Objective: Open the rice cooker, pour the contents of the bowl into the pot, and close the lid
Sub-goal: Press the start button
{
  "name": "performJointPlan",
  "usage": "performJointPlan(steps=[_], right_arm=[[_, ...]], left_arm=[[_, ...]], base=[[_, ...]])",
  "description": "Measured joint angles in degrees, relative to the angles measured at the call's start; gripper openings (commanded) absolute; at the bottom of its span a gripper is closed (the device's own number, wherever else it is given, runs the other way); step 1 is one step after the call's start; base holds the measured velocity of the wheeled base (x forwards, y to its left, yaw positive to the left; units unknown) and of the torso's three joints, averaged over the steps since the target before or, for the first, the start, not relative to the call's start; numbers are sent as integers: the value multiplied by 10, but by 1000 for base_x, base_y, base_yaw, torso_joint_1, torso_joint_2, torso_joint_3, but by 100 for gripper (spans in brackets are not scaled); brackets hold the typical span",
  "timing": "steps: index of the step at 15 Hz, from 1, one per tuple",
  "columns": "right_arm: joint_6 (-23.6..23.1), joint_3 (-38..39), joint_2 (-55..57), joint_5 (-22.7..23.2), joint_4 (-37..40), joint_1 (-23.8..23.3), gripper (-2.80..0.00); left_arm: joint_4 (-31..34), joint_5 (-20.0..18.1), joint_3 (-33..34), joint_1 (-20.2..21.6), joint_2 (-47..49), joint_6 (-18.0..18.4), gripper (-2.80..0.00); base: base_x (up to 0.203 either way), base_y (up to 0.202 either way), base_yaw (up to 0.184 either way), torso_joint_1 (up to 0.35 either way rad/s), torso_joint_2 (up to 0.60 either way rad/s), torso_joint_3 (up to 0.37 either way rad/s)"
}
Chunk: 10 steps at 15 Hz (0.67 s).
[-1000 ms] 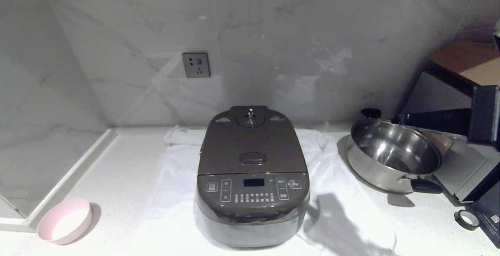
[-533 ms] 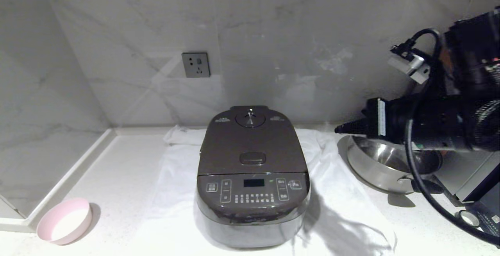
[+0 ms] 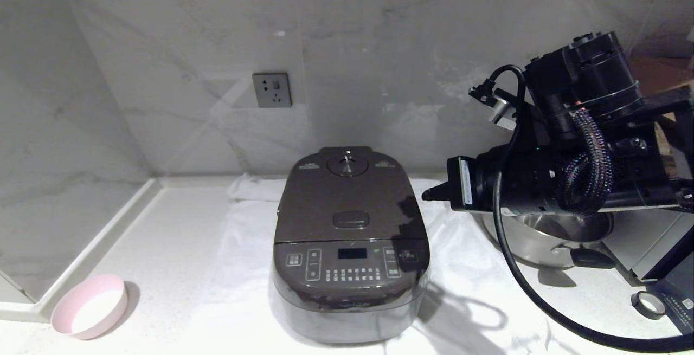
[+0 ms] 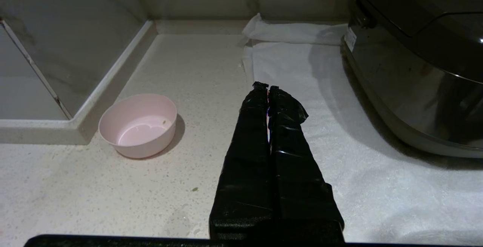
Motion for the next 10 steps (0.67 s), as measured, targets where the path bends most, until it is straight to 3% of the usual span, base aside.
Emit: performJointPlan(steps=[5,10], right_arm=[[7,-10,47,-2,4,49,-280],[26,0,88,-68,33,92,-280]], left_arm=[[-1,0,1,0,0,4,-280],[-1,0,1,0,0,5,-280]], base=[[0,0,0,0,0,0],[0,0,0,0,0,0]])
